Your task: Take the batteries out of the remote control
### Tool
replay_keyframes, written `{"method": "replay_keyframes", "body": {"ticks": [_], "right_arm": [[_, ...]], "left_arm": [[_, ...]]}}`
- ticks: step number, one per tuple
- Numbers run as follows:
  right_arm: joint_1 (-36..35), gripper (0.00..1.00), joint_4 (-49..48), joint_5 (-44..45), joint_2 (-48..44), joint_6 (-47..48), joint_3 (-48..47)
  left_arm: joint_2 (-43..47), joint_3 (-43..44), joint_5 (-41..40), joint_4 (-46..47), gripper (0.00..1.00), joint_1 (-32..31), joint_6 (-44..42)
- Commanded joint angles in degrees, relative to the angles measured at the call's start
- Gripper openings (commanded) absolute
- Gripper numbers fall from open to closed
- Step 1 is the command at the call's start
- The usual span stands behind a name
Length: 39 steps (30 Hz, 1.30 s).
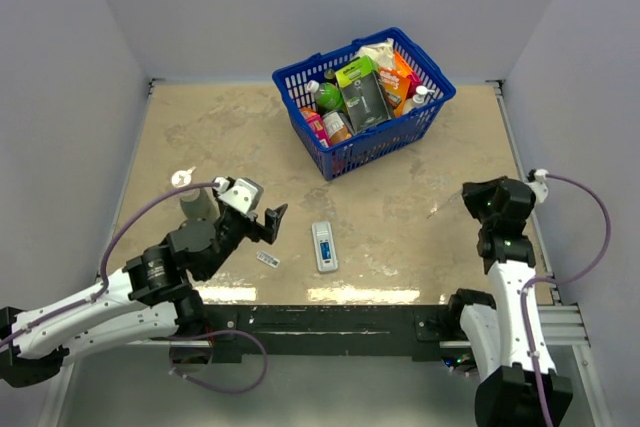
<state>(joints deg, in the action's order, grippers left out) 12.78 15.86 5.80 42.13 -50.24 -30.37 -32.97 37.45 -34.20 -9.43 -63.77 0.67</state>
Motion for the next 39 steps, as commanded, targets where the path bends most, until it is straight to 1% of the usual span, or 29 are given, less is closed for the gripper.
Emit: {"method": "replay_keyframes", "body": {"ticks": [1,2,3,5,6,8,9,10,11,13,14,15,17,18,20,22,28,30,32,35,38,39], "right_arm": [[-7.48,0.0,-14.17,-14.94,-3.54,2.17,3.12],[-9.24,0.0,-15.67,-16.34,-3.63,1.64,3.47],[-12.3,0.0,-20.12,-18.61,-3.37,0.94,3.91],[-17.41,0.0,-24.36,-20.65,-2.58,0.32,4.26],[-21.35,0.0,-28.82,-21.96,-2.23,-0.38,4.53],[-25.24,0.0,-33.24,-21.63,-2.4,-1.7,5.06],[-28.82,0.0,-37.44,-21.19,-2.49,-2.84,5.32],[-30.69,0.0,-39.22,-20.23,-2.58,-3.46,5.32],[-34.01,0.0,-40.89,-19.78,-2.14,-3.9,5.23],[-37.02,0.0,-45.46,-19.51,-1.18,-5.48,4.79],[-39.82,0.0,-47.04,-19.69,-0.65,-6.18,4.62],[-41.15,0.0,-51.5,-19.95,0.66,-7.58,5.31],[-44.22,0.0,-56.79,-20.91,1.72,-9.69,6.63],[-45.11,0.0,-61.69,-20.92,2.25,-9.96,7.94],[-47.56,0.0,-66.8,-20.05,2.34,-9.71,9.01],[-48.81,0.0,-68.32,-19.69,1.91,-8.57,9.1],[-50.48,0.0,-67.8,-18.2,-1.17,-6.54,8.48],[-50.48,0.0,-67.54,-18.11,-2.22,-6.54,9.1],[-50.57,0.0,-68.06,-18.55,-2.84,-6.89,9.54],[-50.66,0.0,-68.5,-18.98,-3.1,-6.8,9.89],[-50.57,0.0,-69.55,-19.69,-2.84,-6.28,10.07],[-50.57,0.0,-70.08,-19.86,-2.76,-6.28,10.24]], "left_arm": [[-2.18,6.05,4.74,-1.55,0.84,-0.04,9.25],[-2.45,6.66,5.97,-1.73,0.84,-0.04,11.53],[-3.14,7.1,8.51,-1.99,0.84,-0.04,12.42],[-4.38,8.68,11.24,-2.17,0.83,-0.04,13.57],[-5.77,9.21,13.17,-2.17,0.83,-0.04,14.62],[-7.27,10.88,14.59,-2.0,0.81,-0.04,15.5],[-8.85,11.5,16.25,-1.47,0.79,-0.04,16.11],[-9.65,12.72,17.22,-1.21,0.79,-0.04,16.38],[-10.35,13.34,18.36,-0.94,0.78,-0.04,16.73],[-12.2,14.66,21.0,0.37,0.77,-0.04,17.35],[-12.73,15.1,21.71,0.73,0.76,-0.04,17.96],[-14.04,15.37,23.11,1.69,0.74,0.05,18.23],[-15.19,16.16,24.96,2.4,0.73,-0.04,18.58],[-16.32,16.34,25.49,3.27,0.73,-0.04,18.67],[-17.47,16.95,26.98,3.98,0.73,-0.04,18.93],[-18.97,17.65,28.12,5.21,0.72,-0.04,19.11],[-22.49,18.01,30.94,8.55,0.67,-0.04,19.02],[-23.19,17.22,32.87,12.23,0.65,0.05,18.85],[-23.63,16.51,33.84,13.82,0.63,-0.04,18.67],[-24.07,15.72,38.14,17.33,0.61,-0.04,18.67],[-24.6,15.2,39.47,18.48,0.59,-0.04,18.58],[-25.12,15.19,39.56,18.31,0.56,-0.04,18.58]]}}
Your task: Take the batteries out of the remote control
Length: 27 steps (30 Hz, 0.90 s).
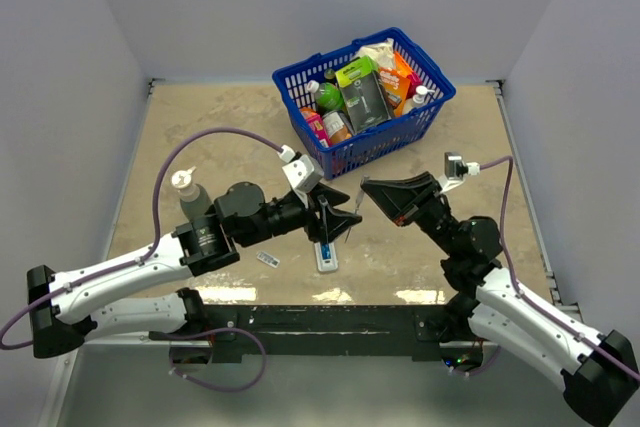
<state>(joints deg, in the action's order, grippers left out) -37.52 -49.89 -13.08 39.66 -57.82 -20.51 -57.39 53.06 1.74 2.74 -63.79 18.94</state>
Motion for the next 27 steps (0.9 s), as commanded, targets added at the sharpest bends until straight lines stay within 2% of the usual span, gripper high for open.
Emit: {"method": "replay_keyframes", "body": {"ticks": [1,4,8,20,27], "right_arm": [[-0.36,0.0,-5.21,-1.16,-0.2,1.31,0.56],[-0.28,0.0,-9.42,-2.56,0.94,1.13,1.35],[-0.28,0.0,-23.28,-3.09,3.31,-1.76,5.47],[-0.28,0.0,-30.26,-5.11,6.66,-2.38,6.54],[-0.28,0.0,-35.8,-8.1,9.56,-4.58,6.1]], "left_arm": [[-0.88,-0.5,3.88,6.05,0.55,-0.02,0.13],[-1.24,-1.28,4.85,6.66,0.51,-0.02,-0.39],[-0.19,-3.22,5.47,9.38,0.5,-0.02,-0.48],[-1.5,-3.75,8.81,10.44,0.47,-0.02,0.13],[-1.41,-4.19,11.44,12.63,0.5,0.68,1.8]]}}
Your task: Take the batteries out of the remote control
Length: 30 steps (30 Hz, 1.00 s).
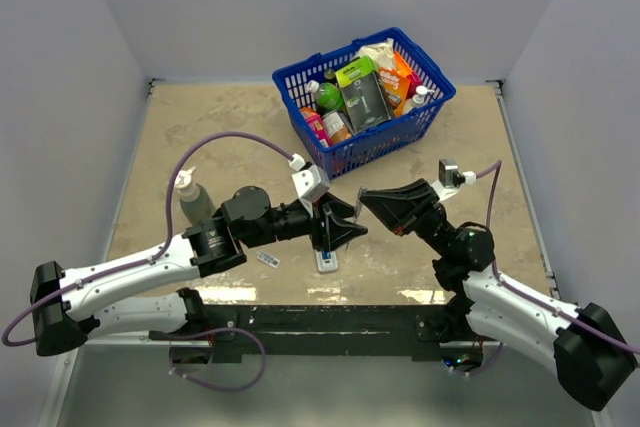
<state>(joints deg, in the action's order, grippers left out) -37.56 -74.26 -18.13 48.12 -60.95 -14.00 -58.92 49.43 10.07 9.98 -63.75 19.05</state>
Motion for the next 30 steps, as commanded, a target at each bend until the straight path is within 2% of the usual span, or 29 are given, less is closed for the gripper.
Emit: {"method": "replay_keyframes", "body": {"ticks": [1,3,4,6,12,19,30], "right_arm": [[-0.23,0.0,-12.39,-3.31,1.27,-1.8,-0.41],[-0.23,0.0,-12.75,-3.4,1.1,-2.16,-0.33],[-0.23,0.0,-12.58,-3.32,1.01,-2.07,-0.41],[-0.23,0.0,-12.58,-2.88,0.75,-1.9,-0.33],[-0.23,0.0,-14.68,-3.75,1.71,-1.98,-1.38],[-0.23,0.0,-25.13,-3.49,5.93,-6.37,-0.41],[-0.32,0.0,-25.32,-3.05,5.06,-6.64,0.11]], "left_arm": [[0.12,-0.74,4.51,6.36,0.5,1.08,2.65],[0.2,-1.26,5.84,7.33,0.43,1.6,3.62],[0.38,-1.61,7.58,8.55,0.35,2.22,4.58],[0.47,-3.1,9.53,10.4,0.33,2.92,5.64],[-0.23,-3.99,11.55,11.82,0.38,4.85,7.84],[-1.82,-5.13,16.21,16.3,0.39,6.79,10.92],[-0.85,-7.94,15.77,16.65,0.51,9.43,11.54]]}}
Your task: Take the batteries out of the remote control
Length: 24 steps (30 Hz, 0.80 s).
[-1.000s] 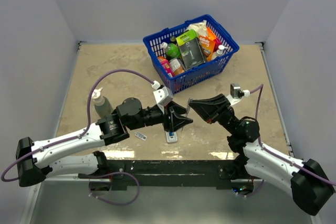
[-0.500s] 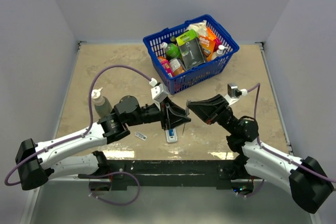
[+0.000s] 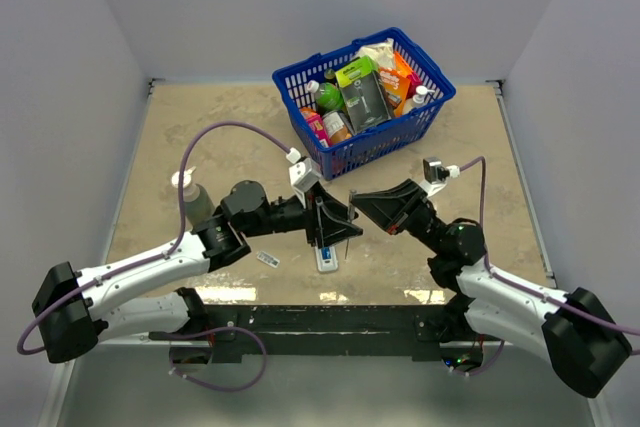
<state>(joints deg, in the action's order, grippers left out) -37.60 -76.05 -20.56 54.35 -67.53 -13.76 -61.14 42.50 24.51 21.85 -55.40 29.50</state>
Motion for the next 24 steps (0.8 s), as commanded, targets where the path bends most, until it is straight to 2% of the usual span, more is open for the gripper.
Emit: {"method": "replay_keyframes", "body": {"ticks": [1,7,12,15,17,18,20,23,24], "right_arm": [[-0.19,0.0,-23.09,-0.63,-1.43,0.11,-0.21],[-0.19,0.0,-23.53,-0.63,-1.09,-0.23,-0.48],[-0.19,0.0,-22.82,-0.36,-0.21,-1.03,-1.01],[-0.28,0.0,-24.93,0.16,-0.03,-1.38,-0.39],[-0.19,0.0,-24.06,0.34,-0.56,-1.38,-0.3],[-0.19,0.0,-22.84,0.25,-0.73,-0.86,-0.39],[-0.19,0.0,-21.51,0.16,-1.34,-0.24,-0.48],[-0.28,0.0,-15.38,-0.01,-3.53,0.46,-1.35],[-0.19,0.0,-10.48,-0.1,-4.24,1.95,-2.14]], "left_arm": [[1.55,-1.28,1.41,4.78,0.51,1.17,1.09],[1.38,-1.28,2.2,4.87,0.51,1.34,0.92],[1.29,-1.72,1.94,5.66,0.46,1.34,0.3],[1.2,-2.86,2.03,6.89,0.35,1.43,0.56],[1.29,-3.65,2.47,7.51,0.29,1.52,0.82],[1.38,-4.0,2.73,8.47,0.22,1.52,1.09],[1.38,-4.53,2.91,9.09,0.17,1.61,1.18],[1.47,-4.44,2.82,8.22,0.04,2.04,0.21],[1.73,-4.44,3.0,7.78,0.0,2.22,-0.22]]}}
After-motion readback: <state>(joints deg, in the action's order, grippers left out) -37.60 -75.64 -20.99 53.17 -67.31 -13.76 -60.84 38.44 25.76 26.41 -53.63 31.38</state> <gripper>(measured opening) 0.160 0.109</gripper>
